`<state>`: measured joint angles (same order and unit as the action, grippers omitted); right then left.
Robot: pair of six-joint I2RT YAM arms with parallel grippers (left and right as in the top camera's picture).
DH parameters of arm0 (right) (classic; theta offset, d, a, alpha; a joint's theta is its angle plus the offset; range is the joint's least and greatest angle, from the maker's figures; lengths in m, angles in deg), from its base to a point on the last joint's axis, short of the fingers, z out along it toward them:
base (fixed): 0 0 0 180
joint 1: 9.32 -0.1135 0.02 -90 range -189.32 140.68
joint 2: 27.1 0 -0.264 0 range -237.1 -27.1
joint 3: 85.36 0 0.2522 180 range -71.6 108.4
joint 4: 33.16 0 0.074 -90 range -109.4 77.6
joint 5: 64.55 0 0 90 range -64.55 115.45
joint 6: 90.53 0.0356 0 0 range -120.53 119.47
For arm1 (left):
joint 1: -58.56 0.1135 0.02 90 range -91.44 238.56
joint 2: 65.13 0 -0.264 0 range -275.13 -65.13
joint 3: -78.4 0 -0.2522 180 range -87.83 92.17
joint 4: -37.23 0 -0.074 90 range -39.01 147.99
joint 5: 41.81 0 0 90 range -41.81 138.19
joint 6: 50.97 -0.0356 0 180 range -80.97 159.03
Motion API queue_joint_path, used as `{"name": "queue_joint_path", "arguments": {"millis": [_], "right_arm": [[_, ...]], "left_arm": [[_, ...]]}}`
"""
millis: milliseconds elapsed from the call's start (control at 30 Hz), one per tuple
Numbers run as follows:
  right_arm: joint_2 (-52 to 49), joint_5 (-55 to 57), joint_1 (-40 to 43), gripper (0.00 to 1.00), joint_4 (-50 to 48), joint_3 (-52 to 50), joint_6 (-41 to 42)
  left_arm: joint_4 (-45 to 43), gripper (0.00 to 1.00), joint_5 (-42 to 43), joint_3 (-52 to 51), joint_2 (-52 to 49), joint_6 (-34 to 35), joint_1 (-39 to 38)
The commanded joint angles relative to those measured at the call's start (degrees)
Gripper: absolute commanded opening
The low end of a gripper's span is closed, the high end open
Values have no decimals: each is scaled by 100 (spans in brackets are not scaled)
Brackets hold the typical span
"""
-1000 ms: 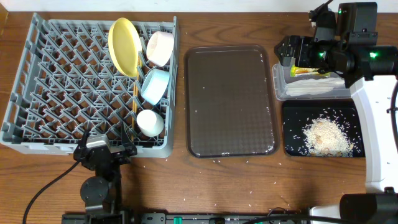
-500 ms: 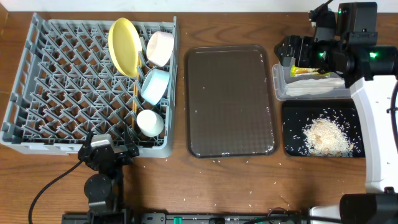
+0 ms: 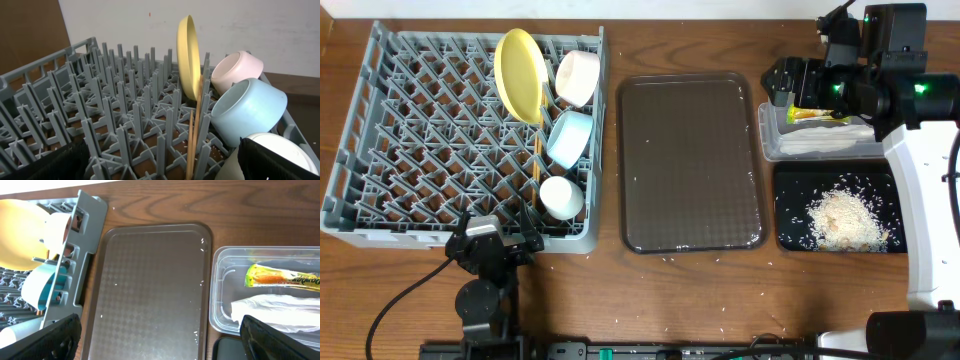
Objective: Sort waste into correct bins and load items into the dishwasher
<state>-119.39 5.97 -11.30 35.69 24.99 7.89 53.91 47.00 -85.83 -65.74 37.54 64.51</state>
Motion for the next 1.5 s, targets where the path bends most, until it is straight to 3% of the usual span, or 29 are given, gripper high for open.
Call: {"name": "queue_joint_path", "arguments": {"millis": [0,167,367,500,700,933,1267,1467], "right_arm": [[52,0,42,99,2,9,-81],[52,72,48,99,22,9,-179],[70,326,42,99,295,-55,-1526],[413,341,42,99,-116,-450,-2035],[2135,337,28,99,-2166,-2796,-2653],[4669,363,31,99,-4223,-5727,-2651],[7611,404,31,99,-5899,-8878,-2645],[8437,404,31,99,-5917,-9486,-2605]], "left_arm": [[116,95,37,-177,26,-13,31],[118,95,37,-177,26,-13,31],[118,95,37,-177,26,-13,31],[116,95,35,-177,26,-13,31],[116,95,35,-177,26,-13,31],[118,96,37,-177,26,-13,31],[118,95,37,-177,26,-13,31],[118,96,35,-177,26,-13,31]]}}
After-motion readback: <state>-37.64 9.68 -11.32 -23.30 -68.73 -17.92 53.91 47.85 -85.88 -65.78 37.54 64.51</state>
